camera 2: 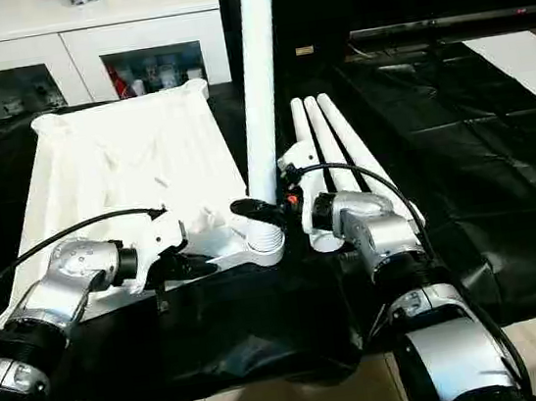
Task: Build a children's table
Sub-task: Insert table leg to table base
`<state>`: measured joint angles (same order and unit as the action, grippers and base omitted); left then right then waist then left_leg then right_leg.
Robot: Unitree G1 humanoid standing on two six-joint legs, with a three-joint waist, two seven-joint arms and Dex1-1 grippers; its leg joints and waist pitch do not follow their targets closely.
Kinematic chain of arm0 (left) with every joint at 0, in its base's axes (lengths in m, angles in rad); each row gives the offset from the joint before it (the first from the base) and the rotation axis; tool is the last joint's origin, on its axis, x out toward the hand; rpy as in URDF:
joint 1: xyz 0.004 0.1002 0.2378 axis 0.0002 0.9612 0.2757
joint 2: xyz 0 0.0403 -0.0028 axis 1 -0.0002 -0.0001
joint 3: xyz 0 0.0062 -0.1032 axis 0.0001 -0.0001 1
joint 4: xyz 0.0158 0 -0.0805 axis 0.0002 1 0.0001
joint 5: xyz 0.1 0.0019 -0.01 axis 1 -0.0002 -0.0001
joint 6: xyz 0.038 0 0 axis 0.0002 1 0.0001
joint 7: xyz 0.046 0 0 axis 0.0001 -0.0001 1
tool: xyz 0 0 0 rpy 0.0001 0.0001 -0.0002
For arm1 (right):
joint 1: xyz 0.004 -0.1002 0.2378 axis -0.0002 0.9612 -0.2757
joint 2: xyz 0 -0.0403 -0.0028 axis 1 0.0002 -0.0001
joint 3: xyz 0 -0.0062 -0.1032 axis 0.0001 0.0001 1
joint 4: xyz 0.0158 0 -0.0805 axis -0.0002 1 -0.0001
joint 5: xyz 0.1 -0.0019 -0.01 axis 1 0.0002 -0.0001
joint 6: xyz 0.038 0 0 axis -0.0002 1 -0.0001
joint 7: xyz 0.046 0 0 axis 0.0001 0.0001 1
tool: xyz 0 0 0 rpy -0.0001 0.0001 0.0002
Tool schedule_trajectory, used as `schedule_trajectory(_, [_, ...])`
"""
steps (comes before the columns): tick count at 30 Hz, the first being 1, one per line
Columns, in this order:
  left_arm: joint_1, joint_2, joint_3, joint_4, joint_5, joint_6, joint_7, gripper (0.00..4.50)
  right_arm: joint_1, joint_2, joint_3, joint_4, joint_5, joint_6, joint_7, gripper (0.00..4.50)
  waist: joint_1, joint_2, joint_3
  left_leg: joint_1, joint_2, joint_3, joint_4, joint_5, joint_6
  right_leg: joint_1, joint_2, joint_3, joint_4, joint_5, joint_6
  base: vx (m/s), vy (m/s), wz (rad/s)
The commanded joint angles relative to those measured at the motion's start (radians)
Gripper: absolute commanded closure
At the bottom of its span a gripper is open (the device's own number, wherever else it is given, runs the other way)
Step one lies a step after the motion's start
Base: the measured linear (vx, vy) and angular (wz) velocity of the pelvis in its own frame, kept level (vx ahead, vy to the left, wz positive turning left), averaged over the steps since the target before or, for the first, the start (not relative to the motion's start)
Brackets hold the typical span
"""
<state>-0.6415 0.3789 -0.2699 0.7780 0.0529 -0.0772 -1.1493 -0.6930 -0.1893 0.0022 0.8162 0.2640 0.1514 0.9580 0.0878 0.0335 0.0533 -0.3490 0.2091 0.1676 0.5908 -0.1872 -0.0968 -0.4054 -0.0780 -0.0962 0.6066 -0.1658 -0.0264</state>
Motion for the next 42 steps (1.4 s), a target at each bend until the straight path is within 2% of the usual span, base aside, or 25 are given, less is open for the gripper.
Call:
schedule_trajectory(1, [0.009, 0.001, 0.024, -0.005, -0.021, -0.021, 0.004, 4.5, 0.067, -0.029, -0.033, 0.018, -0.02, -0.003, -0.063, 2.64, -0.004, -0.001, -0.065, 0.0, 0.018, 0.002, -0.07, -0.231, 0.043, 0.051, -0.063, 0.048, -0.094, -0.401, -0.147, 0.0, 0.0, 0.0])
schedule_trajectory(4, [0.006, -0.002, 0.024, -0.001, -0.019, -0.024, 0.012, 4.5, 0.105, -0.019, -0.038, -0.023, -0.013, -0.017, -0.072, 2.64, -0.004, -0.001, -0.066, 0.001, 0.018, 0.002, -0.071, -0.226, 0.046, 0.051, -0.062, 0.048, -0.094, -0.389, -0.146, 0.0, 0.0, 0.0])
schedule_trajectory(5, [0.005, -0.005, 0.025, 0.001, -0.018, -0.024, 0.017, 4.5, 0.15, -0.005, -0.042, -0.081, -0.003, -0.026, -0.081, 2.64, -0.004, -0.001, -0.066, 0.0, 0.017, 0.001, -0.072, -0.226, 0.045, 0.052, -0.063, 0.048, -0.092, -0.389, -0.147, 0.0, 0.0, 0.0])
schedule_trajectory(7, [0.004, -0.006, 0.025, 0.002, -0.018, -0.022, 0.019, 4.5, 0.179, 0.002, -0.032, -0.121, -0.011, -0.04, -0.088, 2.64, -0.004, 0.0, -0.065, 0.002, 0.016, 0.001, -0.073, -0.234, 0.045, 0.05, -0.064, 0.048, -0.1, -0.423, -0.128, 0.0, 0.0, 0.0])
schedule_trajectory(9, [0.004, -0.006, 0.023, 0.001, -0.018, -0.02, 0.015, 4.5, 0.205, 0.002, 0.0, -0.161, -0.029, -0.032, -0.078, 2.64, -0.005, 0.001, -0.065, 0.0, 0.014, 0.001, -0.074, -0.228, 0.047, 0.052, -0.062, 0.047, -0.101, -0.424, -0.124, 0.0, 0.0, 0.0])
schedule_trajectory(12, [0.009, -0.007, 0.014, -0.009, -0.015, -0.017, 0.005, 4.5, 0.229, -0.012, 0.079, -0.215, -0.074, -0.021, -0.037, 2.64, -0.004, 0.001, -0.067, 0.0, 0.015, 0.001, -0.074, -0.213, 0.049, 0.053, -0.062, 0.047, -0.1, -0.408, -0.122, 0.0, 0.0, 0.0])
schedule_trajectory(13, [0.011, -0.007, 0.012, -0.013, -0.015, -0.015, 0.001, 4.5, 0.227, -0.019, 0.105, -0.221, -0.088, -0.008, -0.023, 2.64, -0.004, 0.002, -0.069, -0.001, 0.016, 0.001, -0.074, -0.2, 0.052, 0.054, -0.062, 0.048, -0.096, -0.376, -0.131, 0.0, 0.0, 0.0])
schedule_trajectory(16, [0.013, -0.004, 0.008, -0.02, -0.015, -0.013, -0.011, 4.5, 0.214, -0.025, 0.132, -0.218, -0.105, -0.002, -0.004, 2.64, -0.003, 0.0, -0.071, -0.005, 0.015, 0.003, -0.073, -0.18, 0.06, 0.057, -0.062, 0.048, -0.092, -0.338, -0.144, 0.0, 0.0, 0.0])
schedule_trajectory(19, [0.014, 0.001, 0.005, -0.022, -0.014, -0.016, -0.023, 4.5, 0.188, -0.03, 0.152, -0.198, -0.121, 0.007, 0.021, 2.64, -0.005, 0.0, -0.069, -0.004, 0.014, 0.003, -0.073, -0.188, 0.059, 0.057, -0.062, 0.047, -0.093, -0.352, -0.145, 0.0, 0.0, 0.0])
schedule_trajectory(20, [0.014, 0.005, 0.002, -0.023, -0.013, -0.02, -0.03, 4.5, 0.167, -0.036, 0.165, -0.183, -0.129, 0.025, 0.035, 2.64, -0.005, -0.006, -0.069, -0.004, 0.014, 0.003, -0.074, -0.19, 0.06, 0.057, -0.062, 0.047, -0.094, -0.359, -0.143, 0.0, 0.0, 0.0])
schedule_trajectory(21, [0.014, 0.006, 0.002, -0.023, -0.012, -0.02, -0.032, 4.5, 0.159, -0.042, 0.175, -0.177, -0.135, 0.035, 0.048, 2.64, -0.004, -0.003, -0.069, -0.003, 0.016, 0.003, -0.074, -0.191, 0.059, 0.056, -0.063, 0.047, -0.094, -0.366, -0.144, 0.0, 0.0, 0.0])
schedule_trajectory(23, [0.014, 0.009, 0.0, -0.025, -0.01, -0.021, -0.035, 4.5, 0.145, -0.057, 0.202, -0.159, -0.153, 0.046, 0.081, 2.64, -0.005, -0.008, -0.069, -0.002, 0.017, 0.003, -0.074, -0.191, 0.061, 0.056, -0.063, 0.048, -0.094, -0.363, -0.144, 0.0, 0.0, 0.0])
schedule_trajectory(24, [0.015, 0.01, 0.0, -0.026, -0.009, -0.022, -0.036, 4.5, 0.141, -0.065, 0.216, -0.152, -0.16, 0.056, 0.103, 2.64, -0.004, -0.007, -0.069, -0.003, 0.017, 0.003, -0.074, -0.19, 0.06, 0.056, -0.063, 0.048, -0.092, -0.361, -0.145, 0.0, 0.0, 0.0])
schedule_trajectory(25, [0.015, 0.012, 0.001, -0.027, -0.009, -0.021, -0.036, 4.5, 0.143, -0.08, 0.24, -0.149, -0.168, 0.07, 0.133, 2.64, -0.003, -0.012, -0.069, -0.004, 0.017, 0.003, -0.074, -0.192, 0.063, 0.057, -0.063, 0.047, -0.092, -0.358, -0.145, 0.0, 0.0, 0.0])
schedule_trajectory(27, [0.016, 0.013, 0.002, -0.029, -0.009, -0.021, -0.036, 4.5, 0.144, -0.084, 0.245, -0.15, -0.169, 0.073, 0.139, 2.64, -0.001, -0.009, -0.071, -0.001, 0.021, 0.004, -0.075, -0.194, 0.062, 0.054, -0.064, 0.05, -0.092, -0.347, -0.146, 0.0, 0.0, 0.0])
schedule_trajectory(28, [0.017, 0.014, 0.004, -0.032, -0.01, -0.019, -0.035, 4.5, 0.151, -0.089, 0.248, -0.144, -0.168, 0.078, 0.148, 2.64, -0.002, -0.02, -0.07, -0.002, 0.021, 0.004, -0.076, -0.198, 0.059, 0.056, -0.064, 0.049, -0.092, -0.347, -0.145, 0.0, 0.0, 0.0])
schedule_trajectory(30, [0.019, 0.015, 0.006, -0.035, -0.011, -0.017, -0.035, 4.5, 0.16, -0.094, 0.249, -0.14, -0.166, 0.08, 0.157, 2.64, -0.001, -0.017, -0.071, -0.001, 0.02, 0.003, -0.077, -0.199, 0.056, 0.056, -0.065, 0.049, -0.091, -0.351, -0.145, 0.0, 0.0, 0.0])
schedule_trajectory(32, [0.022, 0.016, 0.007, -0.04, -0.018, -0.016, -0.048, 4.5, 0.173, -0.098, 0.248, -0.14, -0.159, 0.081, 0.176, 2.64, 0.0, -0.018, -0.071, 0.0, 0.02, 0.004, -0.076, -0.203, 0.057, 0.055, -0.065, 0.05, -0.093, -0.36, -0.141, 0.0, 0.0, 0.0])
schedule_trajectory(36, [0.037, 0.027, 0.005, -0.076, -0.061, -0.013, -0.143, 4.5, 0.185, -0.104, 0.25, -0.136, -0.145, 0.071, 0.219, 2.64, 0.0, -0.016, -0.071, 0.0, 0.022, 0.003, -0.078, -0.215, 0.058, 0.054, -0.065, 0.049, -0.093, -0.36, -0.145, 0.0, 0.0, 0.0])
schedule_trajectory(37, [0.047, 0.042, -0.006, -0.105, -0.083, 0.0, -0.217, 4.5, 0.194, -0.112, 0.258, -0.15, -0.135, 0.058, 0.258, 2.64, -0.002, -0.016, -0.071, -0.001, 0.023, 0.003, -0.079, -0.227, 0.058, 0.055, -0.065, 0.05, -0.094, -0.365, -0.146, 0.0, 0.0, 0.0])
schedule_trajectory(42, [0.061, 0.077, -0.034, -0.152, -0.097, 0.001, -0.323, 4.5, 0.211, -0.125, 0.276, -0.192, -0.112, 0.074, 0.334, 2.64, -0.002, -0.015, -0.069, 0.003, 0.025, 0.001, -0.084, -0.259, 0.051, 0.052, -0.065, 0.05, -0.097, -0.389, -0.145, 0.0, 0.0, 0.0])
